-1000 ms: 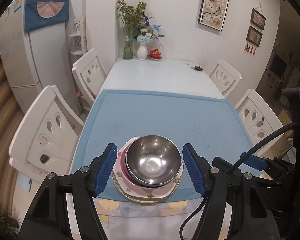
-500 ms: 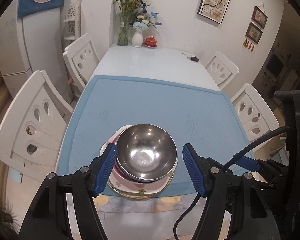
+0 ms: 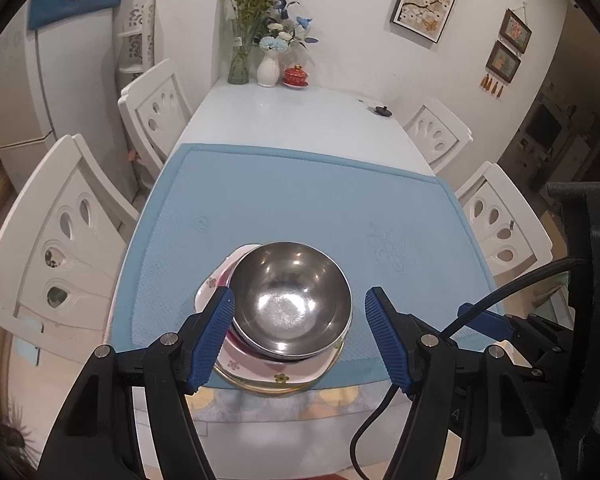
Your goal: Organize plates and bowls
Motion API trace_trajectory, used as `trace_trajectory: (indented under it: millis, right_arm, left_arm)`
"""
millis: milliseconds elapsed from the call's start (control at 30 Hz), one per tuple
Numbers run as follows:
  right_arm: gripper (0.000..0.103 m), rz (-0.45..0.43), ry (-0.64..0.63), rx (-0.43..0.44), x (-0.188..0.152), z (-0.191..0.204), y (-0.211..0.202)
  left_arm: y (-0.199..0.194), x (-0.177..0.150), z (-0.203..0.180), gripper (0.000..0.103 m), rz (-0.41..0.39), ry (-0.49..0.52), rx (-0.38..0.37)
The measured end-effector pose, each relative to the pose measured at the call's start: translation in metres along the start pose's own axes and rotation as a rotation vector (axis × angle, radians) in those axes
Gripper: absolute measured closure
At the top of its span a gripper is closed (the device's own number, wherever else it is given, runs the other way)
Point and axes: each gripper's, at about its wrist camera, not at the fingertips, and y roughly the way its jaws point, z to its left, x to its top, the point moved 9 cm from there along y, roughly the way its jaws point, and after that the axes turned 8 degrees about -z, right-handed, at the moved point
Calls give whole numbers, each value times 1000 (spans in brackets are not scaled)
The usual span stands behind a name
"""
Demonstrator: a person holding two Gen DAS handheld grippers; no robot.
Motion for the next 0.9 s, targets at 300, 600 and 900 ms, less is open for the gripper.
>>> trace_trajectory:
  millis: [300, 600, 900]
  right_arm:
    - [43, 2, -8, 18, -4, 9, -1]
    - [43, -9, -18, 13, -3, 13, -4]
    - [43, -10, -27, -7, -4, 17, -3]
  left_arm:
    - [-2, -3, 7, 34, 9, 25, 48]
    - [-3, -5, 20, 34, 10, -8, 75]
    - [-7, 3, 41, 34, -66, -14, 192]
